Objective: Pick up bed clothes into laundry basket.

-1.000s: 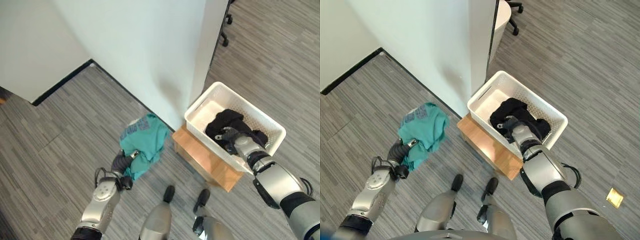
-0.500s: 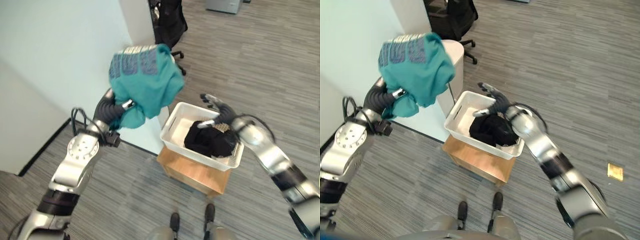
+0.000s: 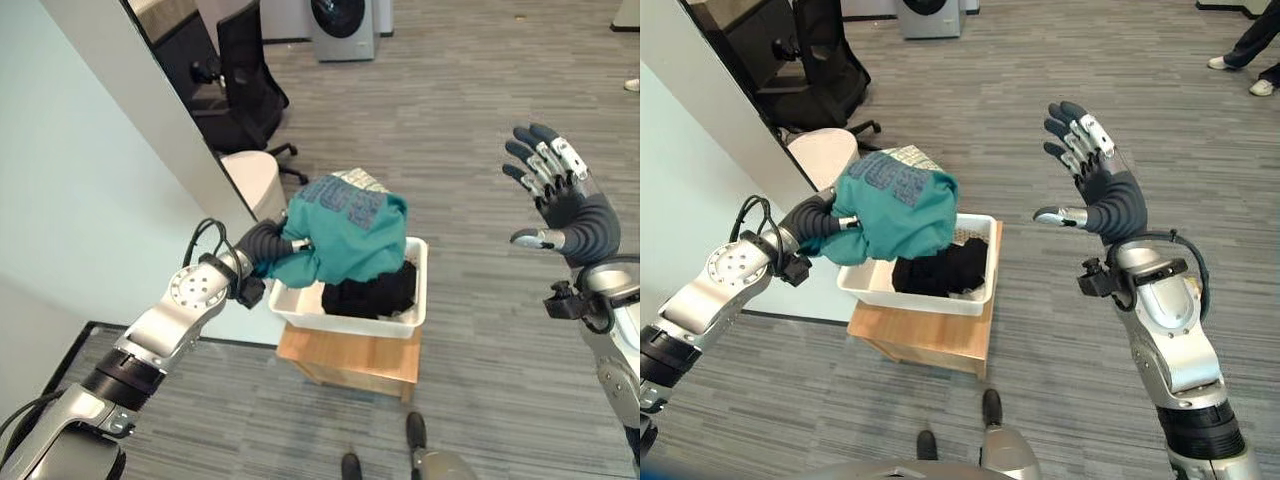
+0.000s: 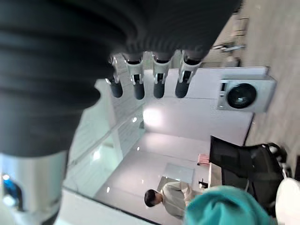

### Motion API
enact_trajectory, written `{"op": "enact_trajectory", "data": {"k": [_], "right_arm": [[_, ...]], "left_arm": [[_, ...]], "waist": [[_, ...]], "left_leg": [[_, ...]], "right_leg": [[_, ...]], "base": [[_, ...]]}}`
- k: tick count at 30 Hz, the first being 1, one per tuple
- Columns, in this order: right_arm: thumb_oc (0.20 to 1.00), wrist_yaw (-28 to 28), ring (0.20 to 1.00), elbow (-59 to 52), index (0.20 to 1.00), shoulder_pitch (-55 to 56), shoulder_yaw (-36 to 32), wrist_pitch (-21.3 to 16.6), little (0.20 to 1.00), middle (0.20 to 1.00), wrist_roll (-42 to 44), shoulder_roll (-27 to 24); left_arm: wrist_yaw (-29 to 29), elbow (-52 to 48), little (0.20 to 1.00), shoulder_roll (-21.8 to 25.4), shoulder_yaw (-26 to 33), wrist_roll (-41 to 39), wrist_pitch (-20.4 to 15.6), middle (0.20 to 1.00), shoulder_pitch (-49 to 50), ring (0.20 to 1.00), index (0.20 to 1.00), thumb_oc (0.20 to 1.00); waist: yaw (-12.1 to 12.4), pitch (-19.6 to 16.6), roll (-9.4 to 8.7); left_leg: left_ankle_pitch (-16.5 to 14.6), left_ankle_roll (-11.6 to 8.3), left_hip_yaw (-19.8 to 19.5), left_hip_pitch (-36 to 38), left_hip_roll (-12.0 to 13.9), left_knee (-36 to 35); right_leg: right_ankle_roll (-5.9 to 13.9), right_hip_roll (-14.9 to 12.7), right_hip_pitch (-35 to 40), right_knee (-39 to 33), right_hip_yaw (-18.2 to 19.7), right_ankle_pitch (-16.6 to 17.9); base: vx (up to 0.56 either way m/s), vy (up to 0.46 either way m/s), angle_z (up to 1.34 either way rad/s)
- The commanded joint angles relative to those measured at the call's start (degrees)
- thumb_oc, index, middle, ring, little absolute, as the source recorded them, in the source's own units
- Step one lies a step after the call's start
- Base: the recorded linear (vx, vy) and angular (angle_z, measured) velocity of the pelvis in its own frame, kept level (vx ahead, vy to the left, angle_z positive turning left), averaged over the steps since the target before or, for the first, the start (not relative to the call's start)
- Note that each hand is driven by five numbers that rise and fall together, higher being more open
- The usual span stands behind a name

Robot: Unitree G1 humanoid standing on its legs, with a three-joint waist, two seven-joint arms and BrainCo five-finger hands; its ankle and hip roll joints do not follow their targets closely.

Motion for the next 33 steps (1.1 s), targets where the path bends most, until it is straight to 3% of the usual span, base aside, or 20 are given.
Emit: {"op": "enact_trajectory", "data": {"k": [1,9,12,26,27,28,33], "right_arm": [[1.000,0.56,1.000,-0.40,1.000,-1.02,1.07,-3.33,1.000,1.000,4.39,2.59],[1.000,0.53,1.000,4.02,1.000,2.92,8.80,-1.38,1.000,1.000,3.66,8.71],[1.000,0.51,1.000,3.92,1.000,3.84,10.36,-2.03,1.000,1.000,3.69,10.43],[1.000,-1.68,1.000,0.25,1.000,1.14,10.61,-4.85,1.000,1.000,3.76,11.14],[1.000,-1.97,1.000,0.06,1.000,1.21,10.49,-5.20,1.000,1.000,3.72,11.05],[1.000,-1.98,1.000,-0.17,1.000,1.26,10.38,-5.36,1.000,1.000,3.72,11.01],[1.000,-1.40,1.000,-0.95,1.000,1.99,10.42,-5.59,1.000,1.000,4.43,10.83]], "left_arm": [[4.89,2.33,0.200,1.93,0.92,0.20,-4.30,0.200,-9.27,0.200,0.200,0.200],[8.84,10.24,0.200,-1.18,-2.28,0.76,-4.72,0.200,-19.82,0.200,0.200,0.200],[10.20,13.71,0.200,-2.79,-3.21,2.48,-4.98,0.200,-23.37,0.200,0.200,0.200],[12.17,23.49,0.200,-8.81,-5.88,11.09,-4.38,0.200,-27.85,0.200,0.200,0.200],[13.13,24.25,0.504,-8.78,-6.23,13.87,-4.29,0.504,-28.53,0.504,0.504,0.504],[13.05,24.92,1.000,-9.06,-6.62,14.97,-4.20,1.000,-28.84,1.000,1.000,1.000],[13.13,25.06,1.000,-9.76,-8.43,18.34,-3.94,1.000,-30.48,1.000,1.000,1.000]], "waist": [[1.09,-1.21,-2.87],[0.13,2.79,-4.54],[-0.27,6.00,-6.45],[-1.63,11.53,-11.22],[-1.61,11.79,-11.40],[-1.59,11.97,-11.50],[-1.30,12.10,-11.29]], "left_leg": [[2.21,-1.52,0.54,-3.38,0.29,0.29],[3.71,-1.67,0.38,-8.28,0.70,0.29],[4.51,-1.66,0.49,-11.17,1.07,0.29],[5.83,-1.45,0.99,-17.57,2.18,0.29],[5.86,-1.41,0.97,-17.78,2.13,0.29],[5.87,-1.41,0.97,-17.95,2.11,0.29],[5.82,-1.41,0.47,-18.18,1.92,0.29]], "right_leg": [[7.37,-4.60,5.56,0.69,-1.03,-5.96],[7.28,-3.69,0.68,0.69,-0.09,-5.04],[7.28,-2.95,-2.62,0.69,0.88,-4.14],[7.49,-1.68,-9.83,0.69,2.12,-1.62],[7.48,-1.65,-10.07,0.69,2.19,-1.58],[7.52,-1.61,-10.19,0.69,2.24,-1.58],[7.59,-1.88,-10.16,0.69,1.72,-1.79]], "base": [[-0.04,0.009,-0.07],[-0.06,0.005,-0.02],[-0.08,0.015,-0.15],[-0.04,0.010,-0.06],[-0.03,0.009,-0.04],[-0.02,0.004,-0.03],[-0.01,-0.002,0.02]]}}
